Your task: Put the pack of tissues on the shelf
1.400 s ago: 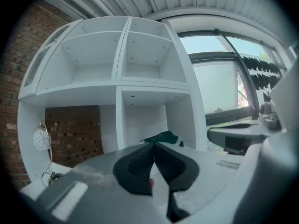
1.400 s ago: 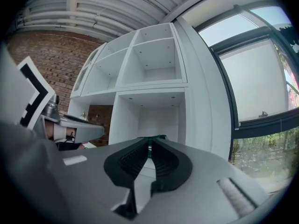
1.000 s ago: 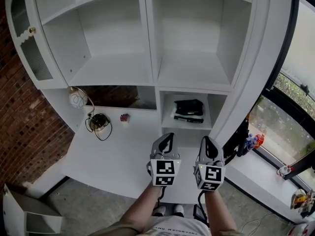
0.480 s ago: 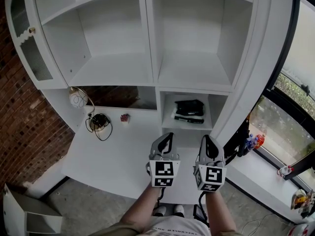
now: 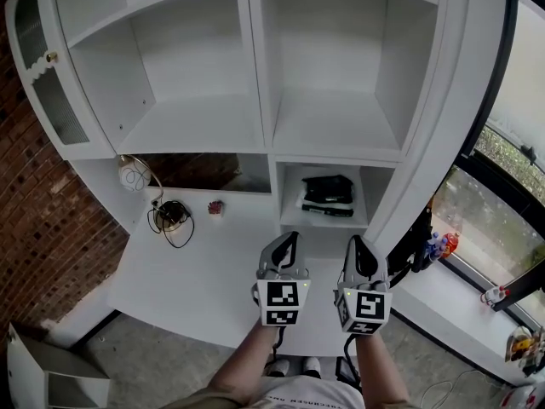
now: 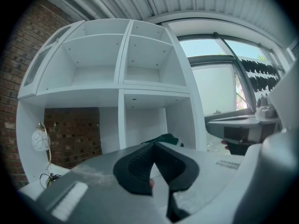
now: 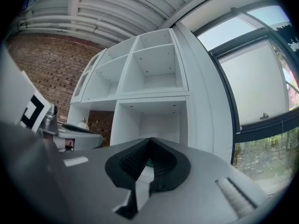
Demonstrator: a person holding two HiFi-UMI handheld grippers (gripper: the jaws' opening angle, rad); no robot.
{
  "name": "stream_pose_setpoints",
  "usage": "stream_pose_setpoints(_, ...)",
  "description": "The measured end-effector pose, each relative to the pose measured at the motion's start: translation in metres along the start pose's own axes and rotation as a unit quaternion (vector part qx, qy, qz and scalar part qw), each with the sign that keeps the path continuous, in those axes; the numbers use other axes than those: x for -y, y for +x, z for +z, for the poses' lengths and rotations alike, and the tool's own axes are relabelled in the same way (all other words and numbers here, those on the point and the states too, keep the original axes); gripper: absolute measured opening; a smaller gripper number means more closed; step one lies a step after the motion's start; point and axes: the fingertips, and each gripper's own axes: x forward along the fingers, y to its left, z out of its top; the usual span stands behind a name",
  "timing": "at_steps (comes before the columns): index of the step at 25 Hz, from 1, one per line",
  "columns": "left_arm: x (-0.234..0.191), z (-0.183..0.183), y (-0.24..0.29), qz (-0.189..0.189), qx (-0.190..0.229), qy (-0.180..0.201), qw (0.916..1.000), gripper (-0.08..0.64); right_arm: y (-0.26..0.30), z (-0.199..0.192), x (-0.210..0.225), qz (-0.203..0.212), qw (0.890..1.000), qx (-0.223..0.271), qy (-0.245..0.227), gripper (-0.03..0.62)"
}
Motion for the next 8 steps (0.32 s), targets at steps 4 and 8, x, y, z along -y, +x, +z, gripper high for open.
stream_pose_setpoints(4,-0.0016,-0.0034,0.0015,0.000,-0.005,-0.007,1.0000,0.008,0.0013,0.0015,-0.0008,0.002,1.000,0.002,-0.004,-0.002)
stream_pose_setpoints(8,-0.0031,-0.0039,0.0014,0.000,-0.005,-0.004,1.0000,0.008,0.0030,0.0025,-0.0040,0.009,1.000,0.003,-0.007,-0.002)
